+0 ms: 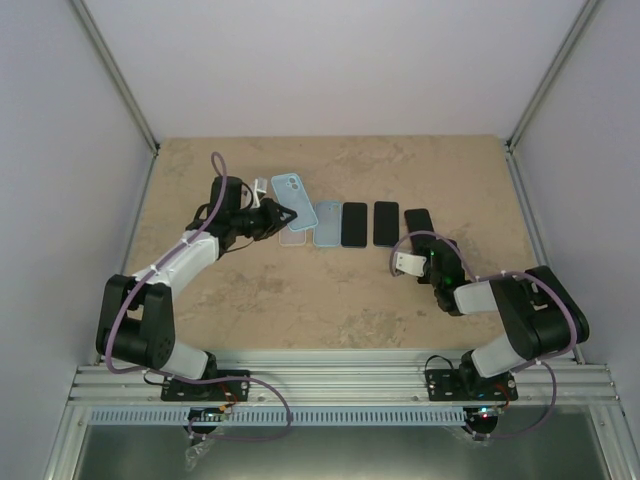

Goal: Take the phone out of the phone case
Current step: Place the phone at the center of the board.

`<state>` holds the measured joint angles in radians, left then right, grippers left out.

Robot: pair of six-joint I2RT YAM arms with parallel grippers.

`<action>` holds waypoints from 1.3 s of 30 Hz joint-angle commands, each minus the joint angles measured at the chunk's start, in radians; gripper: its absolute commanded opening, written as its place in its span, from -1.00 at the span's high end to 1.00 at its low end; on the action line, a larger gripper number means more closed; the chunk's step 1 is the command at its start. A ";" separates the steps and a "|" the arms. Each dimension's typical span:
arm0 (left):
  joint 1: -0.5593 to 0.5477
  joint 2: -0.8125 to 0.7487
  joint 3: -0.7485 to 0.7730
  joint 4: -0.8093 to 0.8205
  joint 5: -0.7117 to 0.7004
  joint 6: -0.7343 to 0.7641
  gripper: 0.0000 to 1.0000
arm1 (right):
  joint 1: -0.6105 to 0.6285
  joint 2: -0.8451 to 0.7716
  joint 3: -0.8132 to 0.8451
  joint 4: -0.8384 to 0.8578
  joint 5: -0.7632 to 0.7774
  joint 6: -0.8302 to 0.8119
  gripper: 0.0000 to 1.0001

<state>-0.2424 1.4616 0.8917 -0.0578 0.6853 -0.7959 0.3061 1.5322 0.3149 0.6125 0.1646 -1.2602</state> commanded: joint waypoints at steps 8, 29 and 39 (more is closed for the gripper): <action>0.000 0.004 0.046 -0.024 -0.010 0.035 1.00 | 0.002 0.053 0.086 -0.024 -0.022 0.004 0.21; 0.002 0.047 0.126 -0.153 -0.018 0.181 1.00 | -0.037 -0.032 0.351 -0.638 -0.251 0.124 -0.70; 0.025 0.102 0.248 -0.369 -0.010 0.418 1.00 | -0.045 -0.180 0.502 -0.839 -0.446 0.330 -0.94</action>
<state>-0.2375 1.5307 1.0878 -0.3157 0.6495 -0.5102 0.2691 1.4078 0.7597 -0.1268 -0.1711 -1.0435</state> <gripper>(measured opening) 0.096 0.946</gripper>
